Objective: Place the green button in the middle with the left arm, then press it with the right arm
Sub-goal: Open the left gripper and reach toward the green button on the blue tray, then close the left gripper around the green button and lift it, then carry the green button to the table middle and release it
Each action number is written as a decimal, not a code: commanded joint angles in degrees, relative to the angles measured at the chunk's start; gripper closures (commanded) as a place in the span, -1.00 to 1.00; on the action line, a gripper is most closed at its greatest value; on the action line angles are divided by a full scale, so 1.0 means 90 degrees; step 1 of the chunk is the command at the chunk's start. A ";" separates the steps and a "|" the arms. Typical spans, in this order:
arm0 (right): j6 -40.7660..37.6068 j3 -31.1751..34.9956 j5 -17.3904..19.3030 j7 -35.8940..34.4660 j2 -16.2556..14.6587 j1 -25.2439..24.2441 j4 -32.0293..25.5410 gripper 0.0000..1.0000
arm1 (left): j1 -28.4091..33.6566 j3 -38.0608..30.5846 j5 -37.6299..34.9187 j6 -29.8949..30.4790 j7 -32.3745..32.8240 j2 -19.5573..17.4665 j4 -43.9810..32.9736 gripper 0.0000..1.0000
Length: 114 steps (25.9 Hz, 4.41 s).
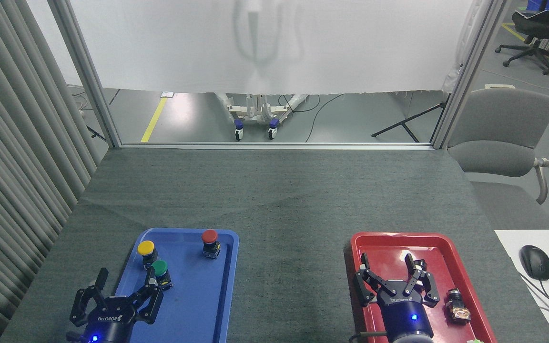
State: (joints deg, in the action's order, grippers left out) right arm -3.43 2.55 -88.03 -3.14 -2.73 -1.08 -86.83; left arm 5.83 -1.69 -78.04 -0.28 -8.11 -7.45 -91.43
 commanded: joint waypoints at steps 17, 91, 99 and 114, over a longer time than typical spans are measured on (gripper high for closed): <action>0.0098 -0.0020 -0.0024 0.0017 -0.0029 -0.0222 -0.0020 -1.00 | -0.0374 0.0237 -0.0674 -0.0282 -0.0047 0.0916 0.1418 -0.99; 0.0020 -0.0030 0.0005 -0.0110 -0.0175 -0.0574 -0.0421 -0.99 | -0.3079 0.3704 -0.0782 0.1281 -0.0007 0.1697 0.4456 0.47; 0.0020 -0.0040 -0.0005 -0.0110 -0.0214 -0.0583 -0.0381 -0.98 | -0.2972 0.4065 -0.0723 0.1134 0.0002 0.1688 0.4192 -1.00; -0.0234 -0.0577 -0.0053 -0.0130 -0.0244 -0.0583 -0.0274 0.64 | -0.1175 0.2815 -0.0713 0.0080 -0.0095 0.0389 0.0872 -1.00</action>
State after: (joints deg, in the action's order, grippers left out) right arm -5.07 -0.52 -88.42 -4.23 -4.80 -6.38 -89.67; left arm -9.85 29.20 -84.42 3.44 -8.57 -0.81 -76.77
